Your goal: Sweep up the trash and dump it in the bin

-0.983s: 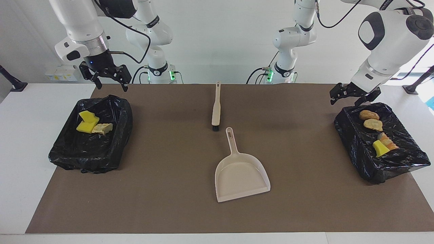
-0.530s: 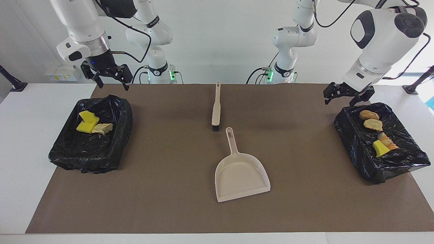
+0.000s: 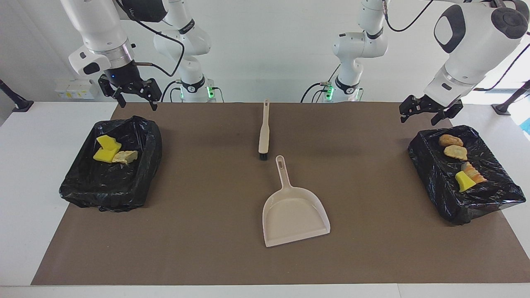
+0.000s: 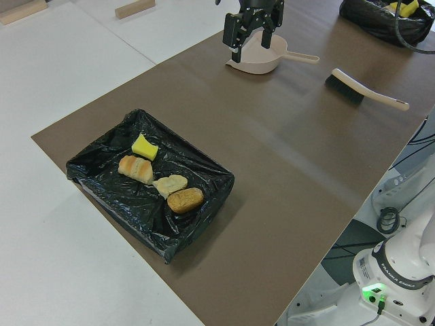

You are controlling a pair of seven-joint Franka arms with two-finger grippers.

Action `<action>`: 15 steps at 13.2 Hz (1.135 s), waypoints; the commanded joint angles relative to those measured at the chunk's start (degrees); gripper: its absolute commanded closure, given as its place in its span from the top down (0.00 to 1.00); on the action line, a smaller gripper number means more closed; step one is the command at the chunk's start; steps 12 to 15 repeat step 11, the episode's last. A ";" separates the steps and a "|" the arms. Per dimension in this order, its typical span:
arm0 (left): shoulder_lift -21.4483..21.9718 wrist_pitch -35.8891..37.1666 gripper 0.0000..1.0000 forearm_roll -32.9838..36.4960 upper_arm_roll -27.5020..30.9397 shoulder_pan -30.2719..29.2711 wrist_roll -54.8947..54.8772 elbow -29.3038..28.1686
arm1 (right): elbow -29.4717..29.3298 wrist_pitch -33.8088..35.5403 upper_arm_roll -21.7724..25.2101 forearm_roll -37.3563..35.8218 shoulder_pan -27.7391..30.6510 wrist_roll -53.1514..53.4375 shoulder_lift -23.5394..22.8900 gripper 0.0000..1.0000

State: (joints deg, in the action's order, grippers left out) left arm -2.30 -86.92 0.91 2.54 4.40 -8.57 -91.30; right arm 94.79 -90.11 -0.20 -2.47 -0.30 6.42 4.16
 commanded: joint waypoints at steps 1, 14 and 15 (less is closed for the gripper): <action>-0.17 1.84 1.00 0.06 0.45 0.61 0.22 2.88 | -0.22 0.64 -0.15 1.24 0.92 -1.94 0.33 1.00; 0.71 -2.64 1.00 -1.87 0.71 -0.36 -0.05 2.00 | -0.13 0.90 0.02 1.24 1.00 -2.73 0.41 1.00; 0.71 -2.64 1.00 -1.87 0.71 -0.36 -0.05 2.00 | -0.13 0.90 0.02 1.24 1.00 -2.73 0.41 1.00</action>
